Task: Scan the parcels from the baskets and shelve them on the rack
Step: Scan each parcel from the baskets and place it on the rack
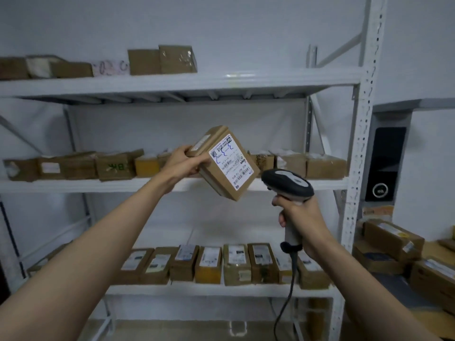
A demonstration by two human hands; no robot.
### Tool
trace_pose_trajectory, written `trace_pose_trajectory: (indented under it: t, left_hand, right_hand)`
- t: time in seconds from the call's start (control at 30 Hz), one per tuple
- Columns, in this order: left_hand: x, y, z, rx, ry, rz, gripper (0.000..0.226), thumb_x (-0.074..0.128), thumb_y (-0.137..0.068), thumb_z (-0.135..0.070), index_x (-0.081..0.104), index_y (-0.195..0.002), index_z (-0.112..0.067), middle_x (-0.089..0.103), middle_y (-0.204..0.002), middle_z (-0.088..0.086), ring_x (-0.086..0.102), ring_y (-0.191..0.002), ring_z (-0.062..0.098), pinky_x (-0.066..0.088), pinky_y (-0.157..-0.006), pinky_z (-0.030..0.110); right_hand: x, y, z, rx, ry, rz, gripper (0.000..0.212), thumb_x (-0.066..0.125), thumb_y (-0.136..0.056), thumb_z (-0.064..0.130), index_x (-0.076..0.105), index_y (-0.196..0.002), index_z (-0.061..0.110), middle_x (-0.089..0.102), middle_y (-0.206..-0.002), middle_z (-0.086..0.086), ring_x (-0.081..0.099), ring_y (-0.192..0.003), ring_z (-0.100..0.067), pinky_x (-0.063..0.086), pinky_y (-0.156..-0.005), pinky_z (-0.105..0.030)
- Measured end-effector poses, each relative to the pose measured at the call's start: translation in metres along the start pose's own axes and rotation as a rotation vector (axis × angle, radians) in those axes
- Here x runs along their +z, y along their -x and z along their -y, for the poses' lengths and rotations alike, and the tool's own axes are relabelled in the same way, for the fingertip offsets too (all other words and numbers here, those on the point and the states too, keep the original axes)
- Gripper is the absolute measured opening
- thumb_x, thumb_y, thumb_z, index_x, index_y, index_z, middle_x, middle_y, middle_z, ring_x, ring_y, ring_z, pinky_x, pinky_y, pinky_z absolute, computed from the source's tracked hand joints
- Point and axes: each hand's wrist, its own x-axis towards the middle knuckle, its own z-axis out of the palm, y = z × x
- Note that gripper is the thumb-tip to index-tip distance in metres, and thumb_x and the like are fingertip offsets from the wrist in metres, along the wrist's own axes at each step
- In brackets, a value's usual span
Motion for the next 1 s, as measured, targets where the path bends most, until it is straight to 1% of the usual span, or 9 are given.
trace_pose_trajectory:
  t: [0.07, 0.17, 0.27, 0.57, 0.7, 0.73, 0.8, 0.87, 1.0]
  left_hand:
    - [-0.010, -0.006, -0.017, 0.022, 0.055, -0.038, 0.063, 0.080, -0.049, -0.054, 0.066, -0.102, -0.024, 0.074, -0.086, -0.011, 0.069, -0.069, 0.003, 0.059, -0.065, 0.023]
    - [-0.022, -0.018, -0.041, 0.044, 0.179, -0.100, 0.086, 0.085, -0.055, -0.051, 0.059, -0.125, -0.009, 0.070, -0.115, 0.004, 0.073, -0.097, 0.014, 0.062, -0.081, 0.034]
    - [-0.030, -0.033, -0.065, 0.064, 0.335, -0.147, 0.077, 0.084, -0.075, -0.041, 0.052, -0.133, -0.001, 0.064, -0.125, 0.014, 0.069, -0.105, 0.017, 0.061, -0.089, 0.037]
    - [-0.020, -0.082, -0.135, 0.113, 0.575, -0.174, 0.064, 0.078, -0.083, -0.043, 0.056, -0.137, -0.017, 0.066, -0.124, 0.001, 0.058, -0.120, 0.018, 0.050, -0.103, 0.036]
    - [-0.008, -0.114, -0.161, 0.025, 0.527, -0.229, 0.086, 0.079, -0.067, -0.063, 0.055, -0.140, -0.024, 0.056, -0.138, 0.000, 0.050, -0.128, 0.021, 0.040, -0.112, 0.039]
    - [-0.004, -0.121, -0.168, 0.004, 0.557, -0.211, 0.082, 0.078, -0.068, -0.063, 0.056, -0.137, -0.025, 0.059, -0.133, -0.001, 0.053, -0.123, 0.019, 0.047, -0.105, 0.034]
    - [0.002, -0.138, -0.182, -0.023, 0.624, -0.186, 0.059, 0.076, -0.078, -0.058, 0.062, -0.124, -0.025, 0.069, -0.108, -0.003, 0.065, -0.096, 0.013, 0.058, -0.062, 0.019]
    - [0.008, -0.155, -0.194, -0.057, 0.667, -0.202, 0.051, 0.074, -0.083, -0.053, 0.063, -0.121, -0.021, 0.069, -0.090, -0.001, 0.065, -0.074, 0.013, 0.043, -0.029, 0.021]
    - [0.027, -0.182, -0.211, -0.179, 0.713, -0.157, 0.039, 0.070, -0.088, -0.051, 0.058, -0.096, -0.015, 0.066, -0.048, 0.004, 0.061, -0.033, 0.020, 0.039, -0.021, 0.035]
  right_hand:
    - [0.008, -0.017, 0.015, 0.005, -0.065, -0.016, 0.013, 0.071, -0.089, 0.015, 0.069, -0.101, 0.009, 0.062, -0.058, -0.009, 0.054, -0.048, -0.013, 0.047, -0.050, -0.025]
    - [0.022, -0.036, 0.037, -0.026, -0.180, -0.006, 0.009, 0.069, -0.091, 0.012, 0.067, -0.099, 0.009, 0.062, -0.061, -0.004, 0.054, -0.049, -0.012, 0.047, -0.048, -0.023]
    - [0.033, -0.050, 0.053, -0.054, -0.278, 0.013, 0.007, 0.068, -0.093, 0.009, 0.066, -0.099, 0.012, 0.063, -0.067, -0.004, 0.056, -0.053, -0.011, 0.049, -0.050, -0.025]
    - [0.066, -0.086, 0.070, -0.051, -0.336, 0.032, 0.003, 0.069, -0.091, 0.009, 0.067, -0.093, 0.008, 0.060, -0.067, -0.008, 0.055, -0.060, -0.016, 0.050, -0.064, -0.033]
    - [0.070, -0.106, 0.071, -0.041, -0.320, 0.025, 0.006, 0.070, -0.091, 0.010, 0.067, -0.096, 0.006, 0.060, -0.065, -0.007, 0.056, -0.056, -0.014, 0.050, -0.059, -0.030]
    - [0.070, -0.111, 0.070, -0.037, -0.307, 0.013, 0.008, 0.070, -0.091, 0.010, 0.067, -0.097, 0.005, 0.060, -0.064, -0.006, 0.056, -0.054, -0.013, 0.050, -0.058, -0.029]
    - [0.068, -0.121, 0.068, -0.029, -0.281, 0.008, 0.009, 0.070, -0.092, 0.011, 0.067, -0.098, 0.005, 0.060, -0.061, -0.004, 0.056, -0.054, -0.013, 0.050, -0.056, -0.028]
    - [0.066, -0.128, 0.068, -0.025, -0.266, 0.023, 0.006, 0.069, -0.093, 0.012, 0.068, -0.094, 0.007, 0.059, -0.058, -0.003, 0.056, -0.053, -0.013, 0.050, -0.057, -0.028]
    - [0.060, -0.144, 0.070, -0.015, -0.264, 0.023, 0.004, 0.069, -0.092, 0.010, 0.067, -0.089, 0.008, 0.058, -0.056, -0.003, 0.054, -0.050, -0.012, 0.049, -0.051, -0.024]
